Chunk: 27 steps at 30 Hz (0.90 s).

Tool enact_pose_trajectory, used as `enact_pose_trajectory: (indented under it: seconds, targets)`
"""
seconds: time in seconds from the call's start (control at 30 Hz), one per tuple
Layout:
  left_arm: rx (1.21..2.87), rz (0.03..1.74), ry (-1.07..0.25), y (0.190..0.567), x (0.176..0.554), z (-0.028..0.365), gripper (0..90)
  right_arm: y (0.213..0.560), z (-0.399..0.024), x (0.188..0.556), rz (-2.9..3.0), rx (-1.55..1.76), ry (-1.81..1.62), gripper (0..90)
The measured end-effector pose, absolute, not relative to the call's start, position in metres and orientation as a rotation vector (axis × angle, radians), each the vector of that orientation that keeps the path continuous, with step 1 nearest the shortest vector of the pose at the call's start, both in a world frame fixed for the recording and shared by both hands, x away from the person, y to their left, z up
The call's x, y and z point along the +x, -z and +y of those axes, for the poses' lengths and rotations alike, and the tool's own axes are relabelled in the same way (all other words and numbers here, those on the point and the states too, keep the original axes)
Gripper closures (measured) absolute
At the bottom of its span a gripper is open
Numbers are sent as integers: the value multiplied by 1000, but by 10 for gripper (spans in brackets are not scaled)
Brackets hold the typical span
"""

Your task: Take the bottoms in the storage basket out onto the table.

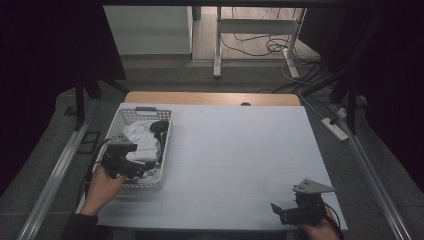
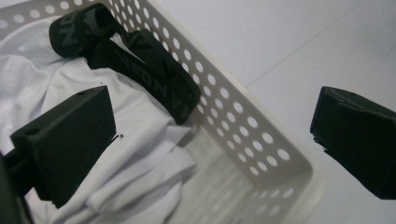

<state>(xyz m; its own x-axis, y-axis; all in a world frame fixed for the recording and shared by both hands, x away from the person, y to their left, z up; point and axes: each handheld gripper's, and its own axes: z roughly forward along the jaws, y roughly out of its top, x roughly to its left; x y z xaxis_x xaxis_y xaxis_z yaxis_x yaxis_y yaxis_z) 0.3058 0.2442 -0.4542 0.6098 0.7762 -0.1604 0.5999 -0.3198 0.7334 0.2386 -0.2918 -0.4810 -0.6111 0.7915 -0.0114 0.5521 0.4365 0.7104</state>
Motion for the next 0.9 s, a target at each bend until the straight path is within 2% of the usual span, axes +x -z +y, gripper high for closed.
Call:
enact_pose_trajectory:
  seconds: [0.27,0.9]
  targets:
    - [2066,1088,-312,458,323,243,0,481,-292,239,2352,1146,-970,0]
    - [2112,1102,-267,459,355,245,0,481,-292,239,2348,1157,-972,0]
